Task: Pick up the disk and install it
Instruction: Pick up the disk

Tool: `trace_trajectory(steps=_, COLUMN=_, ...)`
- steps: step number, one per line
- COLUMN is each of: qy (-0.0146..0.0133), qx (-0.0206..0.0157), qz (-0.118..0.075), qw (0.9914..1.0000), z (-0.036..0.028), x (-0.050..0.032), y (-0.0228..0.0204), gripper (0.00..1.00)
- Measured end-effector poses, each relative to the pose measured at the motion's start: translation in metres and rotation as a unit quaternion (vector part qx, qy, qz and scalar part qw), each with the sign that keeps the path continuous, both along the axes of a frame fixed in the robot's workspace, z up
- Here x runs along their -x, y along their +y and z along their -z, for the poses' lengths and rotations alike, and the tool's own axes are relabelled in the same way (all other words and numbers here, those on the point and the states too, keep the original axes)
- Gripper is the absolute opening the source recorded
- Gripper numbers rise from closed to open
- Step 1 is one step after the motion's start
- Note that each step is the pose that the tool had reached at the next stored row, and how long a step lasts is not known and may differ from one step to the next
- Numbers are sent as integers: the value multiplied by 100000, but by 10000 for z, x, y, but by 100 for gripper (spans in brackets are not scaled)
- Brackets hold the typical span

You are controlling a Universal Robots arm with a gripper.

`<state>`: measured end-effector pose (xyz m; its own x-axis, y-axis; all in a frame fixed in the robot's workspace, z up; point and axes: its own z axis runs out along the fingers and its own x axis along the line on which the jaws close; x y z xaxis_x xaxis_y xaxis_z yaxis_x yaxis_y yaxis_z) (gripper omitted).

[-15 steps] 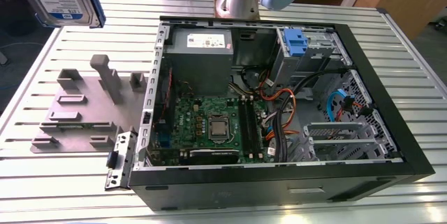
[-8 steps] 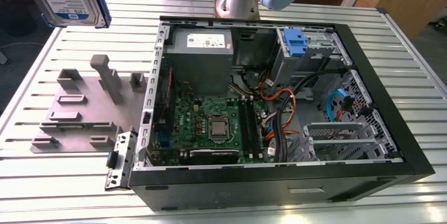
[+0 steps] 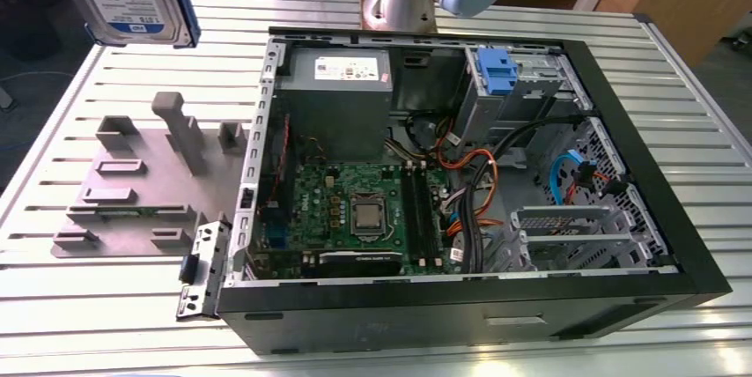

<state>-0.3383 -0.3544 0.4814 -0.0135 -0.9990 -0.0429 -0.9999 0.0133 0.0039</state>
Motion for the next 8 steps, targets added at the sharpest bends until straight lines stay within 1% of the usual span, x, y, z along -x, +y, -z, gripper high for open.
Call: trace_trajectory(steps=8, qy=5, qx=2, qz=5, qw=100000, z=0, x=-121, y=0, gripper=35)
